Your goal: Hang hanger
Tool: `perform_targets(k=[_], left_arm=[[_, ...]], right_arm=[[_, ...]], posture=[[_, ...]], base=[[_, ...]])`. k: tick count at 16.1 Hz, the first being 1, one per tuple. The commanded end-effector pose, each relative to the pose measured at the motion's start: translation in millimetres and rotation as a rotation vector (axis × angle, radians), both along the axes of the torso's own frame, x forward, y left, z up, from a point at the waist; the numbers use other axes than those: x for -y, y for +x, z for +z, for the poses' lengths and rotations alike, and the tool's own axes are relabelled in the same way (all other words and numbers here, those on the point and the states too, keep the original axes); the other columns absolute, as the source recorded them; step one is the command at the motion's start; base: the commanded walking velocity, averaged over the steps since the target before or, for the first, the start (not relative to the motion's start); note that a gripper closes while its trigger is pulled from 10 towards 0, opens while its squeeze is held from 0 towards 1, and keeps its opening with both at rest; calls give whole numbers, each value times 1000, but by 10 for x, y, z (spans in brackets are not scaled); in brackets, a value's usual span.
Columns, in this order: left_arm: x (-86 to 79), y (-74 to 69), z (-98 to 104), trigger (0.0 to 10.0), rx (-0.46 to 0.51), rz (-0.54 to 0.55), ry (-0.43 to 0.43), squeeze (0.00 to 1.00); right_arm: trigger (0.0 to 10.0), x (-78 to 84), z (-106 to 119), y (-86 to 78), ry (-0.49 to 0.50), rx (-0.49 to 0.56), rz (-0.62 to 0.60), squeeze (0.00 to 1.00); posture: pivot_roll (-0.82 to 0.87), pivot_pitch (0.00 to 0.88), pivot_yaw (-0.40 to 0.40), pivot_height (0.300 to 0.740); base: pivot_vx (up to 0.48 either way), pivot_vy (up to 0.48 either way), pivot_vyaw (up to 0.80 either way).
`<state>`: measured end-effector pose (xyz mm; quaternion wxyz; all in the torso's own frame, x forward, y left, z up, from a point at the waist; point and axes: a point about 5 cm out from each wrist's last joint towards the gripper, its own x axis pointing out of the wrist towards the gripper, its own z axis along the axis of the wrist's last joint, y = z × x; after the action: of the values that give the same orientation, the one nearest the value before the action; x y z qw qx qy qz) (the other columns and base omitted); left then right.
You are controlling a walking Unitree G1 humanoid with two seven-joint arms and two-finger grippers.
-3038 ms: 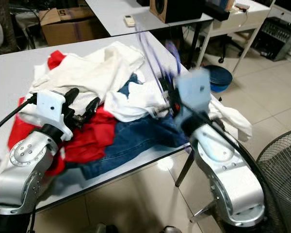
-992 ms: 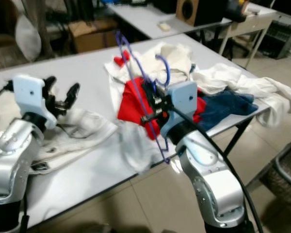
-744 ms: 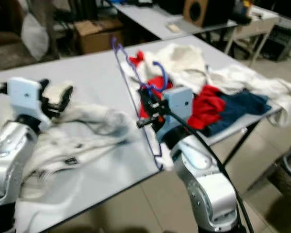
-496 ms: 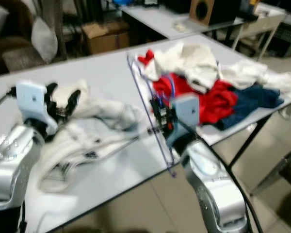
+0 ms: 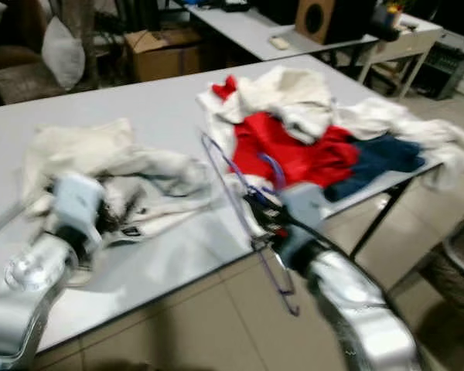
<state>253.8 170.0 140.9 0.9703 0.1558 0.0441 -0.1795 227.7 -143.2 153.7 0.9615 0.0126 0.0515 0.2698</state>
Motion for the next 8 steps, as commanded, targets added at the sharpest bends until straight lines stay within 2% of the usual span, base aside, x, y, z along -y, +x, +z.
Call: perform_targets(k=[1,2,3,5,6,8], left_arm=[[-40,-40,-31,10000,-27,-60,67,0],[-98,-62,-100,10000,-85,-96,124,1000],[-140,-4,-136,10000,-113,-110,224,1000],[-160,49,-167,10000,-122,-119,304,1000],[-153,132,-193,10000,-120,-139,366,0],[-139,223,-192,10000,-113,-160,408,0]], right_arm=[[10000,-20,45,-47,18,9,68,0],[10000,58,9,-134,-23,-24,145,0],[10000,149,-22,-188,-68,-49,196,0],[10000,208,-37,-198,-88,-57,204,0],[10000,274,-38,-193,-101,-59,185,0],[10000,321,-27,-191,-110,-57,178,0]], posture=[[-45,37,-13,740],[-48,37,-15,740],[-49,37,-14,740],[-53,36,-13,740],[-64,35,-6,740],[-70,35,-3,740]], base=[[0,0,0],[0,0,0],[0,0,0],[0,0,0],[0,0,0],[0,0,0]])
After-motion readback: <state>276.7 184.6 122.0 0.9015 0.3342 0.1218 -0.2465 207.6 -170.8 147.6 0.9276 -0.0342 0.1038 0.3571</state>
